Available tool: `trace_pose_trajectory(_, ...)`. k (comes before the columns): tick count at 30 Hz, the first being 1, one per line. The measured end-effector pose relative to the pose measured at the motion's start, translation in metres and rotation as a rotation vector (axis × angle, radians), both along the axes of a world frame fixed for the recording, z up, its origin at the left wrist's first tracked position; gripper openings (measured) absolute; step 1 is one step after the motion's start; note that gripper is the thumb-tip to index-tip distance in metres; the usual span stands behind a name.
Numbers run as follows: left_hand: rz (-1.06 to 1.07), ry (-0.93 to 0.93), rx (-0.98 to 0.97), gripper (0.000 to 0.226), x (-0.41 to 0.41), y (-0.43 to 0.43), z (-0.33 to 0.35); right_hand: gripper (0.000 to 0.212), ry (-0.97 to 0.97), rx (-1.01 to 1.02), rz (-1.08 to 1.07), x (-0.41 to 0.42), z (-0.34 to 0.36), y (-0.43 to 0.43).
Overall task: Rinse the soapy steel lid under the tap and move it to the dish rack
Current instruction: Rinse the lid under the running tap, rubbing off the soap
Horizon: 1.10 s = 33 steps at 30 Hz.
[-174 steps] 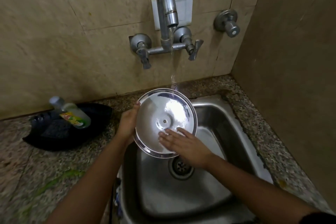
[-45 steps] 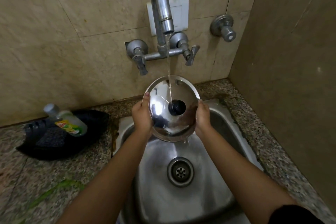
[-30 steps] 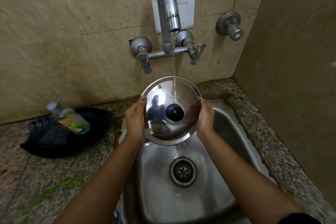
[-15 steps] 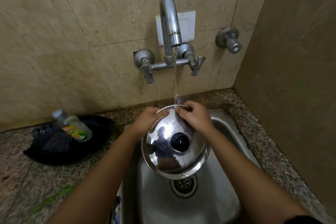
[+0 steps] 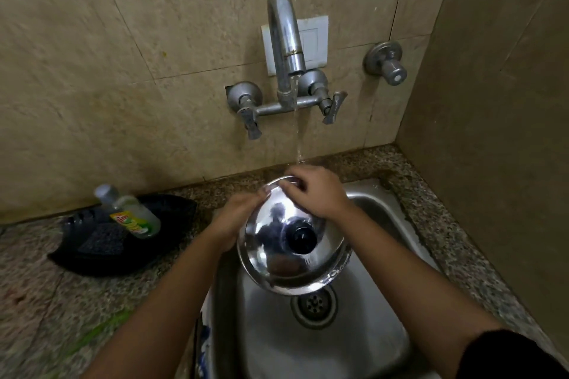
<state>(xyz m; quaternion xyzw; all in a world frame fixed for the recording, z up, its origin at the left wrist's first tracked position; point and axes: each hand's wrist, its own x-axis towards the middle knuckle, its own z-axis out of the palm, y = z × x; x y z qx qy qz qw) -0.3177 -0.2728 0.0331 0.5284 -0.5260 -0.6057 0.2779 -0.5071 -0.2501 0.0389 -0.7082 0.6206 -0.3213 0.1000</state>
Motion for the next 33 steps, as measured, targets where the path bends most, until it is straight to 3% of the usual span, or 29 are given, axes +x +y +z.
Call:
trace_pose_trajectory(1,0.06,-0.004,-0.073,0.037,-0.005,0.003,0.003,0.03,0.031,0.029,0.021,0.005,0.004,-0.002)
trace_pose_trajectory(3,0.199,0.047,-0.15,0.029,-0.007,0.007,0.0,0.029,-0.123,0.09,-0.055,0.002,0.001,-0.007)
trace_pose_trajectory(7,0.475,0.217,-0.118,0.025,0.006,0.011,-0.013,0.014,-0.811,0.203,-0.24,-0.026,-0.026,-0.004)
trace_pose_trajectory(9,0.597,0.286,-0.089,0.024,0.012,0.01,-0.016,0.019,-1.04,0.289,-0.247,-0.032,-0.039,0.008)
trace_pose_trajectory(11,0.682,0.332,-0.045,0.024,0.011,0.007,-0.016,0.028,-1.004,0.296,-0.188,-0.034,-0.049,0.027)
trace_pose_trajectory(12,0.707,0.343,-0.027,0.024,0.011,0.006,-0.016,0.04,-0.871,0.245,-0.145,-0.036,-0.056,0.035)
trace_pose_trajectory(15,0.734,0.377,0.026,0.026,0.009,0.004,-0.018,0.085,-0.201,0.043,-0.032,-0.045,-0.068,0.045)
trace_pose_trajectory(17,0.719,0.392,0.099,0.03,0.006,0.003,-0.02,0.087,0.181,-0.091,0.025,-0.044,-0.066,0.047)
trace_pose_trajectory(20,0.626,0.396,0.292,0.039,-0.004,0.002,-0.02,0.067,0.389,-0.228,0.123,-0.043,-0.054,0.05)
trace_pose_trajectory(24,0.445,0.229,0.489,0.027,-0.01,0.003,-0.019,0.035,0.263,-0.307,0.263,-0.046,-0.021,0.051)
trace_pose_trajectory(28,0.265,0.238,0.527,0.041,-0.002,0.014,-0.023,0.016,-0.087,-0.055,0.2,-0.041,0.008,0.049)
trace_pose_trajectory(31,0.115,0.406,0.486,0.055,0.003,0.015,-0.023,0.019,-0.374,0.154,0.068,-0.042,0.004,0.039)
trace_pose_trajectory(33,-0.011,0.409,0.433,0.066,0.009,0.014,-0.021,0.019,-0.614,0.254,0.02,-0.044,-0.003,0.032)
